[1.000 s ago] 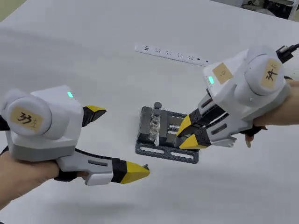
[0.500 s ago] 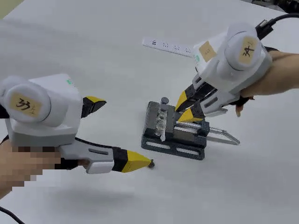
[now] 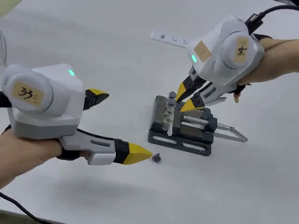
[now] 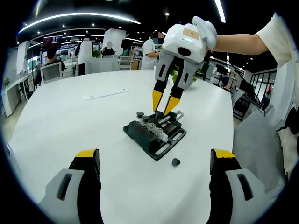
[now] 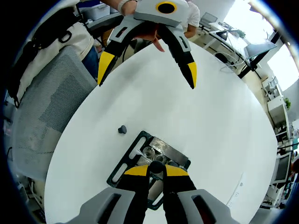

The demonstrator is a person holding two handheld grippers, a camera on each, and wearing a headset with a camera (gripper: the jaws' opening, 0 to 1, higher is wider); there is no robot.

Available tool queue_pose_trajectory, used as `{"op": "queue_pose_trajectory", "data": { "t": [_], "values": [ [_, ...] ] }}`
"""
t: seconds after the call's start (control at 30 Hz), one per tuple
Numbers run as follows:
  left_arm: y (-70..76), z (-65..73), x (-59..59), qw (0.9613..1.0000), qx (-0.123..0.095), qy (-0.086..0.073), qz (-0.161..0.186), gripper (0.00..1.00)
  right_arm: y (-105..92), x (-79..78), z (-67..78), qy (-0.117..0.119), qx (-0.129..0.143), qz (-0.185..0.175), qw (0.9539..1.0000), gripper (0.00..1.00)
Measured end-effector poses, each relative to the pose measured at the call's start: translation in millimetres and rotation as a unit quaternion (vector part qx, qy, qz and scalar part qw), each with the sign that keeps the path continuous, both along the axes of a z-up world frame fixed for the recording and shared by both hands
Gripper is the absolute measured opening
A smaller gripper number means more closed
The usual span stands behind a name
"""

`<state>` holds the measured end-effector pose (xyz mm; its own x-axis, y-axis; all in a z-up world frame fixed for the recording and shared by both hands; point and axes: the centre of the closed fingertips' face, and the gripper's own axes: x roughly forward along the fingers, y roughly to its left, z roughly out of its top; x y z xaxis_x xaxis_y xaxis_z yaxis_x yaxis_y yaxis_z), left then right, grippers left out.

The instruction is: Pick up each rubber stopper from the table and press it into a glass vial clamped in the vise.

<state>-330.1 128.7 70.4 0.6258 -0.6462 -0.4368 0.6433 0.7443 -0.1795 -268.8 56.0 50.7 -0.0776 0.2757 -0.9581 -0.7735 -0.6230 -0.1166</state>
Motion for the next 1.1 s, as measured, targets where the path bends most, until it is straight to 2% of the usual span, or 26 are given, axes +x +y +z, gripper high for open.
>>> {"op": "queue_pose_trajectory", "data": {
  "t": [0.47, 0.7, 1.1],
  "values": [
    [5.1, -0.6, 1.4, 1.0000, -0.002, 0.004, 0.006, 0.97, 8.6, -0.8, -11.6, -0.006, -0.018, 0.046, 0.9987, 0.05],
    [4.2, -5.0, -0.4, 0.9999, -0.006, 0.010, 0.005, 0.97, 7.9, 3.5, -21.3, -0.009, -0.027, 0.046, 0.9986, 0.05],
    [2.8, -7.7, -1.6, 0.9998, -0.011, 0.016, 0.005, 0.96, 10.2, 4.0, -20.7, -0.010, -0.032, 0.048, 0.9983, 0.05]
  ]
}}
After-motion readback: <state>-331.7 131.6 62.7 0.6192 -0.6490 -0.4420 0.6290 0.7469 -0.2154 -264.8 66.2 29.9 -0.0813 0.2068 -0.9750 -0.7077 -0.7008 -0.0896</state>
